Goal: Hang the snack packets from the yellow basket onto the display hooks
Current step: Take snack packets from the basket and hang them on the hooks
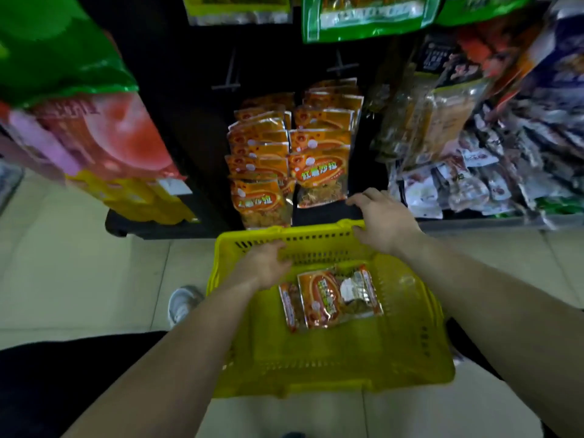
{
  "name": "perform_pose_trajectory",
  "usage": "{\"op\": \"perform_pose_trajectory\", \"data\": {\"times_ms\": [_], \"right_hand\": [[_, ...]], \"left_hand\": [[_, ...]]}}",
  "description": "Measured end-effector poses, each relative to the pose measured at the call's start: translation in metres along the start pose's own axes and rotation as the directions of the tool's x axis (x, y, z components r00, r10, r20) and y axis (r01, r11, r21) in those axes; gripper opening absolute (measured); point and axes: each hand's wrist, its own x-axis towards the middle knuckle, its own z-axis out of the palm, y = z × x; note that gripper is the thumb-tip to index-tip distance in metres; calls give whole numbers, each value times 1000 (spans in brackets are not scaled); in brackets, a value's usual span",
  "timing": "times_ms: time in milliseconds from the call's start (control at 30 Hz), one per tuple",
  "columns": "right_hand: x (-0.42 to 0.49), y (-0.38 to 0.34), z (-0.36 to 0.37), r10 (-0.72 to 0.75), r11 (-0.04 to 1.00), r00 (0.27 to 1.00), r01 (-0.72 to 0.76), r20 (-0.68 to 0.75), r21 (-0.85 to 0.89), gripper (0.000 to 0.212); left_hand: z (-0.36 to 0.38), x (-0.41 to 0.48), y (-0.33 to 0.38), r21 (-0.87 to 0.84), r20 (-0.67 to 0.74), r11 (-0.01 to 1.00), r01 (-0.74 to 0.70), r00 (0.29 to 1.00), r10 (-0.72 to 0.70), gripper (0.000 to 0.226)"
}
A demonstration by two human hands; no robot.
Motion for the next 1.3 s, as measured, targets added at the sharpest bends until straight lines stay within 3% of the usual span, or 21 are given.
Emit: {"op": "perform_pose_trajectory", "data": {"times_ms": [300,467,567,700,767,967,1067,1200,1300], "right_hand": [[-29,21,128,118,983,933,-158,340,95,59],[-21,22,192,130,971,874,-207,469,118,41],[-12,21,221,157,979,877,-198,454,43,62],[1,19,244,126,990,881,-141,457,-1,110],[7,18,251,111,993,867,-112,485,-26,113],[-2,19,261,202,979,840,-155,504,-134,92],[-15,20,260,241,967,843,-168,481,-190,63],[-26,23,254,261,962,892,-208,369,-177,46],[-26,30,247,320,946,882,-319,344,-62,43]], "left_hand": [[83,23,-49,11,145,996,86,986,-87,57],[124,56,-72,-23,216,993,119,970,-111,56],[139,76,-81,-44,241,981,187,955,-171,64],[152,95,-85,-97,261,965,242,942,-210,84],[156,100,-86,-128,259,965,229,947,-191,82],[159,93,-88,-63,209,968,241,952,-223,28],[159,81,-93,89,239,958,273,928,-287,32],[158,65,-98,208,223,908,364,886,-406,45],[156,60,-97,280,259,893,351,868,-423,52]]}}
